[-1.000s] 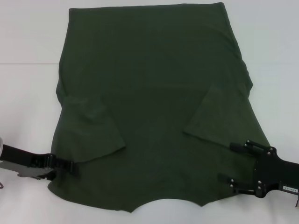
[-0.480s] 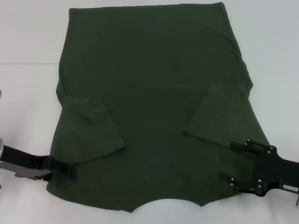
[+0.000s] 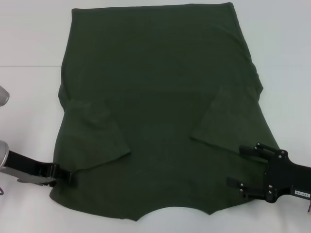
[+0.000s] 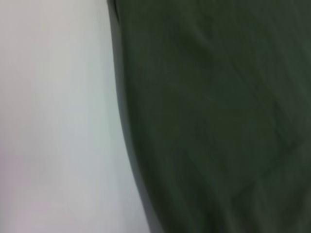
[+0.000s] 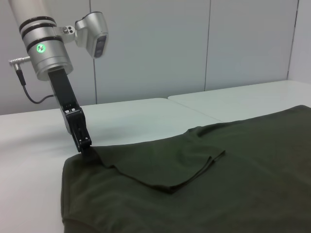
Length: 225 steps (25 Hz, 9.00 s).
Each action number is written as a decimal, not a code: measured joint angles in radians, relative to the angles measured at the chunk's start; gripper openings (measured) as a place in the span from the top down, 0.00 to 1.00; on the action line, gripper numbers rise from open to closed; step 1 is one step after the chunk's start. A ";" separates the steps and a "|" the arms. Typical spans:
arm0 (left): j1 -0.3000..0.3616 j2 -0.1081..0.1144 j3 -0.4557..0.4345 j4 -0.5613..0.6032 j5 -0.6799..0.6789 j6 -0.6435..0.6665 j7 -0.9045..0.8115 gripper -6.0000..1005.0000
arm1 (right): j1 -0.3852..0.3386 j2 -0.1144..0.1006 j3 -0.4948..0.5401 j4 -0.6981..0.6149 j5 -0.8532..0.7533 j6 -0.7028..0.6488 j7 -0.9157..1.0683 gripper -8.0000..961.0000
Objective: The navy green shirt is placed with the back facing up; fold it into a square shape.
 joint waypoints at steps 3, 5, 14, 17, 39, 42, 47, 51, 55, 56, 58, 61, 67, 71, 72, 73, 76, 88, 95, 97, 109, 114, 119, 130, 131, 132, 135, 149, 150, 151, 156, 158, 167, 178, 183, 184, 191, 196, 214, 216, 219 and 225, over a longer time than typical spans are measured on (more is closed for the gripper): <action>-0.002 -0.006 0.019 0.015 0.013 -0.015 0.004 0.51 | 0.000 0.000 0.001 0.000 -0.001 0.000 0.000 0.05; -0.001 -0.007 0.019 0.022 0.014 -0.018 0.002 0.56 | 0.000 0.000 0.001 0.000 0.000 0.000 0.000 0.05; -0.004 -0.005 0.022 0.018 0.015 -0.022 -0.005 0.80 | 0.000 0.000 0.001 0.000 0.005 -0.002 0.000 0.05; -0.004 -0.004 0.018 0.019 0.015 -0.022 -0.005 0.89 | 0.000 0.000 0.001 0.000 0.006 -0.002 0.001 0.05; 0.000 0.008 0.014 0.018 0.005 -0.018 0.039 0.95 | 0.193 -0.175 0.167 -0.491 -0.401 -0.330 1.626 0.05; -0.008 0.010 0.014 0.014 0.005 -0.014 0.049 0.95 | 0.246 -0.171 0.170 -0.506 -0.560 -0.340 1.647 0.05; -0.012 0.012 0.014 0.014 0.005 -0.010 0.056 0.95 | 0.286 -0.151 0.140 -0.479 -0.722 -0.298 1.660 0.05; -0.009 0.012 0.014 0.013 0.004 -0.011 0.066 0.95 | 0.278 -0.150 0.122 -0.439 -0.751 -0.229 1.671 0.05; -0.007 0.012 0.014 0.012 0.004 -0.013 0.067 0.95 | 0.274 -0.151 0.110 -0.374 -0.755 -0.182 1.662 0.05; -0.006 0.012 0.014 0.012 0.004 -0.016 0.067 0.95 | 0.275 -0.151 0.103 -0.356 -0.755 -0.169 1.659 0.05; -0.005 0.012 0.014 0.012 0.004 -0.018 0.068 0.95 | 0.281 -0.156 0.085 -0.311 -0.754 -0.142 1.655 0.05; -0.005 0.010 0.014 0.012 0.004 -0.018 0.069 0.95 | 0.283 -0.158 0.074 -0.296 -0.754 -0.129 1.654 0.05; -0.005 0.007 0.014 0.013 0.004 -0.019 0.069 0.95 | 0.287 -0.151 0.045 -0.274 -0.754 -0.094 1.643 0.05; -0.005 0.005 0.014 0.013 0.004 -0.019 0.070 0.95 | 0.294 -0.144 0.035 -0.244 -0.752 -0.069 1.628 0.05; -0.005 0.005 0.014 0.013 0.004 -0.019 0.070 0.95 | 0.295 -0.142 0.027 -0.240 -0.752 -0.059 1.626 0.05; -0.005 0.004 0.014 0.012 0.004 -0.019 0.070 0.95 | 0.295 -0.140 0.018 -0.237 -0.752 -0.052 1.624 0.05; -0.005 0.004 0.014 0.013 0.004 -0.019 0.070 0.95 | 0.296 -0.134 0.002 -0.231 -0.752 -0.039 1.617 0.05; -0.005 0.001 0.014 0.013 0.004 -0.018 0.070 0.95 | 0.298 -0.121 -0.011 -0.212 -0.752 0.003 1.602 0.05; -0.005 0.001 0.014 0.013 0.004 -0.019 0.070 0.95 | 0.304 -0.119 -0.011 -0.212 -0.752 0.005 1.602 0.05; -0.005 0.001 0.014 0.013 0.004 -0.019 0.070 0.95 | 0.306 -0.118 -0.011 -0.211 -0.752 0.005 1.602 0.05; -0.005 -0.001 0.014 0.013 0.004 -0.019 0.070 0.95 | 0.317 -0.111 -0.035 -0.197 -0.752 0.015 1.600 0.07; -0.005 0.000 0.014 0.013 0.004 -0.019 0.070 0.95 | 0.328 -0.103 -0.035 -0.197 -0.751 0.013 1.600 0.09; -0.005 0.000 0.014 0.015 0.004 -0.019 0.070 0.95 | 0.346 -0.090 -0.035 -0.192 -0.751 0.011 1.599 0.12; -0.007 0.000 0.014 0.019 0.004 -0.020 0.070 0.95 | 0.371 -0.085 -0.042 -0.175 -0.753 0.025 1.604 0.17; -0.007 0.000 0.014 0.019 0.004 -0.020 0.070 0.95 | 0.371 -0.085 -0.043 -0.177 -0.754 0.032 1.604 0.18; -0.008 0.000 0.014 0.019 0.004 -0.020 0.070 0.95 | 0.371 -0.085 -0.044 -0.178 -0.754 0.037 1.604 0.18; -0.010 0.001 0.014 0.019 0.004 -0.021 0.070 0.95 | 0.369 -0.088 -0.045 -0.180 -0.754 0.045 1.600 0.20; -0.013 0.003 0.014 0.019 0.001 -0.023 0.070 0.95 | 0.376 -0.089 -0.060 -0.177 -0.752 0.049 1.598 0.58; -0.013 0.003 0.014 0.019 0.001 -0.023 0.070 0.95 | 0.376 -0.089 -0.060 -0.178 -0.752 0.048 1.597 0.63; -0.013 0.003 0.014 0.019 0.001 -0.023 0.070 0.95 | 0.376 -0.089 -0.060 -0.179 -0.752 0.048 1.595 0.68; -0.010 0.008 0.014 0.016 -0.019 -0.022 0.079 0.95 | 0.376 -0.089 -0.060 -0.180 -0.751 0.045 1.576 0.92; -0.008 0.012 0.014 0.015 -0.022 -0.018 0.080 0.95 | 0.377 -0.089 -0.060 -0.181 -0.750 0.031 1.558 0.93; -0.011 0.054 0.007 -0.017 -0.022 0.135 0.133 0.95 | 0.368 -0.092 -0.055 -0.187 -0.746 -0.166 1.432 0.93; -0.015 0.110 -0.068 -0.077 -0.015 0.374 0.185 0.95 | 0.334 -0.098 -0.061 -0.184 -0.759 -0.409 1.220 0.93; -0.014 0.114 -0.056 -0.102 -0.010 0.461 0.208 0.95 | 0.322 -0.095 -0.100 -0.176 -0.762 -0.474 1.134 0.93; -0.012 0.113 -0.046 -0.105 -0.009 0.473 0.212 0.95 | 0.319 -0.092 -0.115 -0.176 -0.762 -0.475 1.129 0.93; -0.007 0.106 -0.001 -0.162 -0.007 0.494 0.237 0.95 | 0.311 -0.076 -0.170 -0.174 -0.762 -0.479 1.113 0.93; -0.005 0.106 -0.040 -0.161 -0.018 0.488 0.253 0.95 | 0.307 -0.079 -0.125 -0.175 -0.746 -0.476 1.112 0.93; 0.027 0.114 -0.503 -0.159 -0.155 0.332 0.281 0.95 | 0.224 -0.148 0.173 -0.184 -0.415 -0.321 1.066 0.93; 0.040 0.114 -0.506 -0.162 -0.200 0.310 0.281 0.95 | 0.214 -0.150 0.178 -0.182 -0.376 -0.288 1.064 0.93; 0.061 0.110 -0.508 -0.166 -0.267 0.269 0.279 0.95 | 0.200 -0.149 0.200 -0.174 -0.337 -0.225 1.063 0.93; 0.086 0.105 -0.508 -0.215 -0.386 0.176 0.296 0.95 | 0.174 -0.129 0.258 -0.167 -0.271 -0.114 1.039 0.93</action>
